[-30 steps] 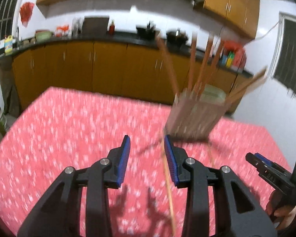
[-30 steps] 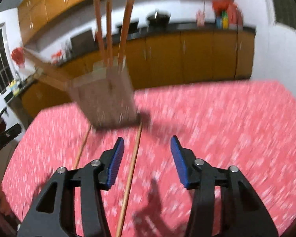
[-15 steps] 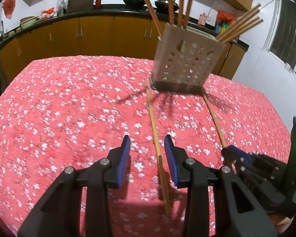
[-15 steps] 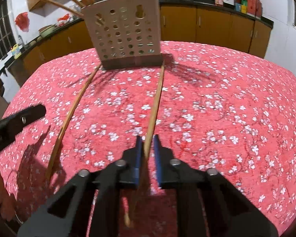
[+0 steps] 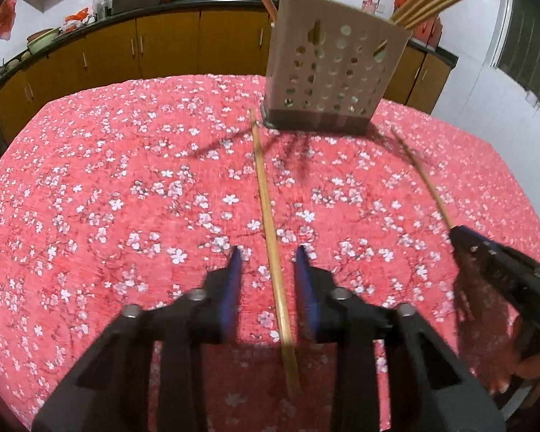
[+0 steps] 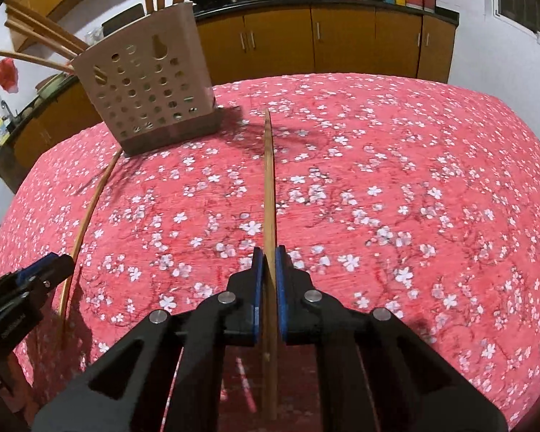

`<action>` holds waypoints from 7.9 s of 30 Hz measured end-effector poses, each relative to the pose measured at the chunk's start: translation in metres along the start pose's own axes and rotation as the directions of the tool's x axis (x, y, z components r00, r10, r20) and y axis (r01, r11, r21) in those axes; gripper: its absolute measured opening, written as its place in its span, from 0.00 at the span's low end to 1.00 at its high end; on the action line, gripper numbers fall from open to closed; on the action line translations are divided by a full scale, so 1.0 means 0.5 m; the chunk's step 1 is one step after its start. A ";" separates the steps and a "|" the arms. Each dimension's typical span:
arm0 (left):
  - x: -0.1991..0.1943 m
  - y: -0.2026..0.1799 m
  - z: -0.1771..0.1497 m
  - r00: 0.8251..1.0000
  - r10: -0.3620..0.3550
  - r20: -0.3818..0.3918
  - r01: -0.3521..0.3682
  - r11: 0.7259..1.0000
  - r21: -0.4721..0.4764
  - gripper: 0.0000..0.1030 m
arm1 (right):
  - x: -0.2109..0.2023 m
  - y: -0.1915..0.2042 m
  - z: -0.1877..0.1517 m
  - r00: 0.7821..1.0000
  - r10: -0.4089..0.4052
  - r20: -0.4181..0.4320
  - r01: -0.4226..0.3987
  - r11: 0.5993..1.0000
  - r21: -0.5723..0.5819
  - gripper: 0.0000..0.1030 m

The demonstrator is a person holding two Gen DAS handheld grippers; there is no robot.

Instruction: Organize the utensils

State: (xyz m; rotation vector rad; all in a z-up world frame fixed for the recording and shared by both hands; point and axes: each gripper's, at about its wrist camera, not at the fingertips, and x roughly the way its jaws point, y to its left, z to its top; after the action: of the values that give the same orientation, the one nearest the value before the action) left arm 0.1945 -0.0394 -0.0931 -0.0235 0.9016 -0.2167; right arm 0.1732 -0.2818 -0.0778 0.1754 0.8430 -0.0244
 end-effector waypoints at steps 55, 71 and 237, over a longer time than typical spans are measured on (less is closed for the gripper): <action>0.019 0.133 0.055 0.995 0.102 0.019 -0.100 0.992 -0.073 0.10 | 0.062 0.014 0.047 1.000 -0.028 0.010 0.028 0.997 -0.065 0.09; 0.020 0.134 0.056 0.995 0.102 0.018 -0.101 0.992 -0.073 0.10 | 0.062 0.014 0.047 1.000 -0.028 0.010 0.029 0.997 -0.065 0.09; -0.357 0.098 0.194 0.906 -0.065 0.419 0.060 0.998 0.025 0.07 | -0.306 0.000 0.194 0.863 0.124 0.489 -0.095 0.992 -0.083 0.07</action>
State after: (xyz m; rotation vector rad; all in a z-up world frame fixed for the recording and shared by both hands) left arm 0.1718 0.0367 0.1005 -0.0853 0.4685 -0.2645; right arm 0.1432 -0.3053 0.0995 0.1546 0.3178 0.0601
